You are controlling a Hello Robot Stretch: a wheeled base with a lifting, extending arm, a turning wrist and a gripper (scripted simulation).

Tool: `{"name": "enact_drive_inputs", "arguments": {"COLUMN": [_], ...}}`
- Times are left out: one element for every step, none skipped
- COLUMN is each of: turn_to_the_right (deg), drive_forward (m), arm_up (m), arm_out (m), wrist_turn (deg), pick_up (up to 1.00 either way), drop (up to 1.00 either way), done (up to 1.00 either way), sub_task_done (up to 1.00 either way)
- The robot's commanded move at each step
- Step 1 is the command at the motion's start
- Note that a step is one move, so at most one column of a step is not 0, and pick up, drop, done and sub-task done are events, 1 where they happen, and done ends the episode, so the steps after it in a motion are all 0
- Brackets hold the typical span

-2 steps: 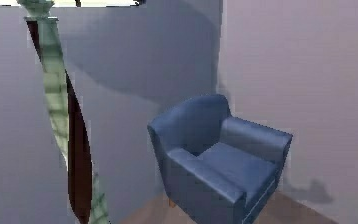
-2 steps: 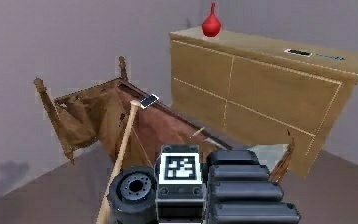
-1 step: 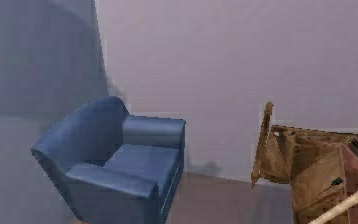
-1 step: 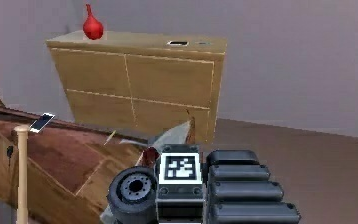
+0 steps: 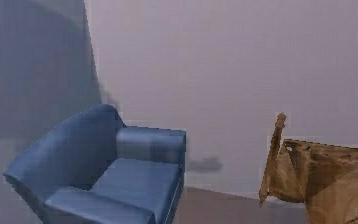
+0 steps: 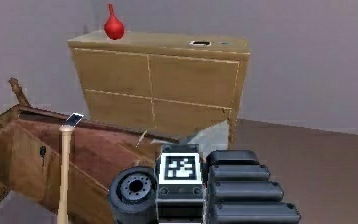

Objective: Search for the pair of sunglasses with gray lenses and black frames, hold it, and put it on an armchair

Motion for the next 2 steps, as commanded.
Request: {"name": "enact_drive_inputs", "arguments": {"turn_to_the_right": [15.0,0.0], "drive_forward": [0.00,1.00], "arm_up": [0.00,0.00], "arm_out": [0.00,0.00], "wrist_turn": [0.0,0.0], "pick_up": [0.00,0.00], "drop": [0.00,0.00], "done": [0.00,0.00], "sub_task_done": [0.00,0.00]}}
